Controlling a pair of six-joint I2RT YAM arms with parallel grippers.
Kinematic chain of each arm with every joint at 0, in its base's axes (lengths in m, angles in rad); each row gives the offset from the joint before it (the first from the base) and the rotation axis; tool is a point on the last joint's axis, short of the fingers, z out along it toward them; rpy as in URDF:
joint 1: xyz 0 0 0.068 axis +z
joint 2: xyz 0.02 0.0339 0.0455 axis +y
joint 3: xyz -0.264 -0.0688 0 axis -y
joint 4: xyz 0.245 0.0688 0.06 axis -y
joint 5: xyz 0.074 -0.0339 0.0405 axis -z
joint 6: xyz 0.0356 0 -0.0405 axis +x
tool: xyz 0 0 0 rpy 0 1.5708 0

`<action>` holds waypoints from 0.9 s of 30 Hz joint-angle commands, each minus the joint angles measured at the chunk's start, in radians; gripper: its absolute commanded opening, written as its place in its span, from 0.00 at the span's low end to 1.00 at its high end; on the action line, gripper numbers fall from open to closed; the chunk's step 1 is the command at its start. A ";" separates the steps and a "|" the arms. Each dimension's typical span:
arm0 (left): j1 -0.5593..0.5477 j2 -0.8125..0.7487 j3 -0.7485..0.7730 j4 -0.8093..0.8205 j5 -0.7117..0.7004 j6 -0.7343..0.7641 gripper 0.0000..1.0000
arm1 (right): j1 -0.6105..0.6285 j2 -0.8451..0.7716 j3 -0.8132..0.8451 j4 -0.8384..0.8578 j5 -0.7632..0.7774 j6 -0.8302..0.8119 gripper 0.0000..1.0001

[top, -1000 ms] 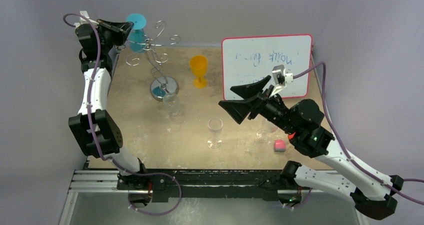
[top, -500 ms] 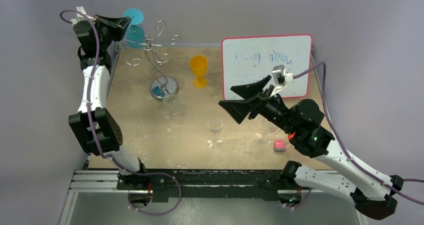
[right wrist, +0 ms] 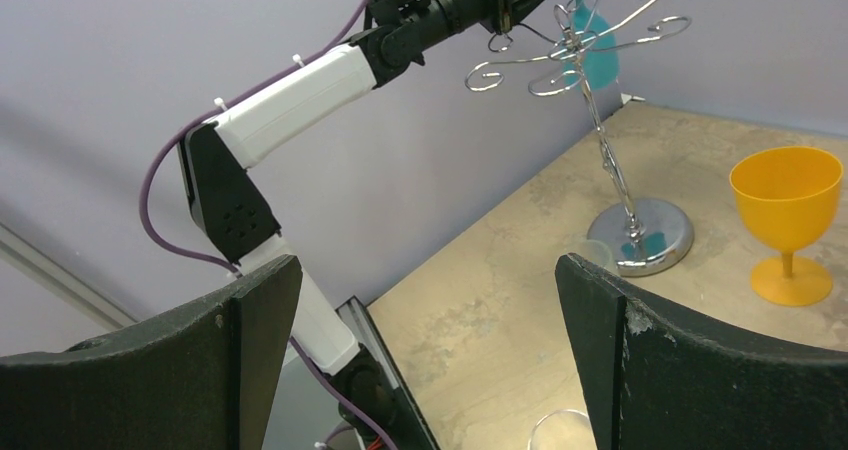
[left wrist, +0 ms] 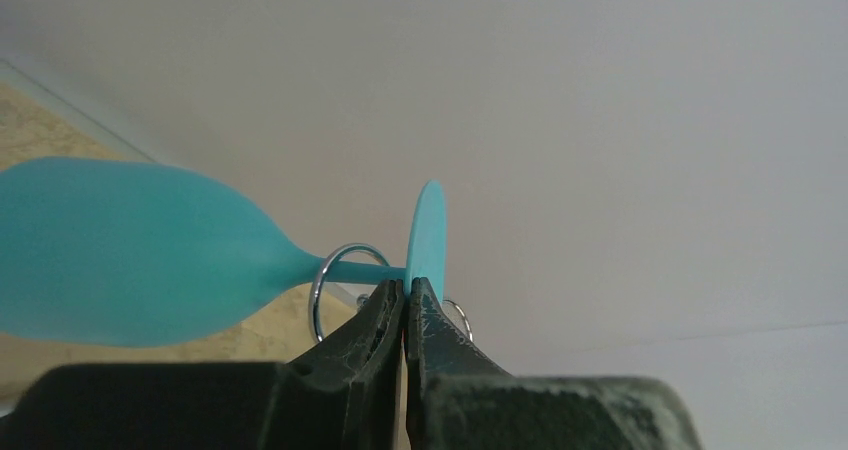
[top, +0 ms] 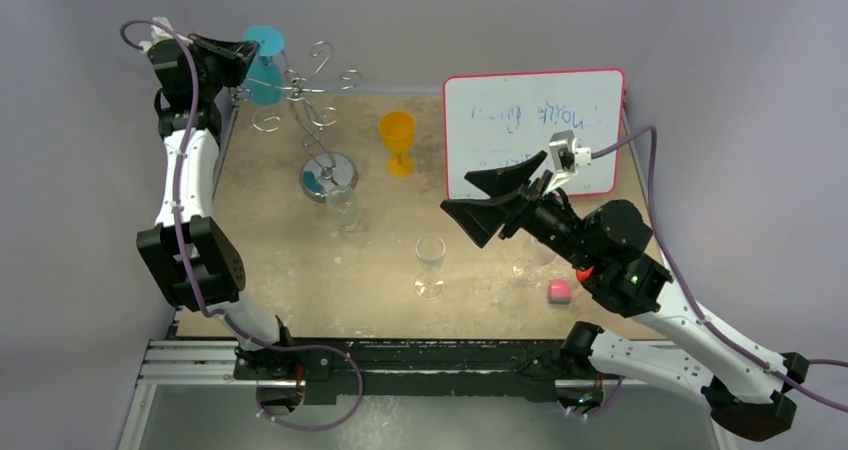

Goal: Place the wine glass upside down on the wine glass rack

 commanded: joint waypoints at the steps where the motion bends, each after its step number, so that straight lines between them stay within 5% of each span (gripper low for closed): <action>1: 0.010 -0.037 0.051 -0.009 -0.025 0.052 0.03 | 0.002 -0.024 0.045 0.033 0.025 -0.014 1.00; 27: 0.010 -0.090 0.063 -0.183 -0.136 0.191 0.24 | 0.002 -0.042 0.041 -0.009 -0.002 -0.016 1.00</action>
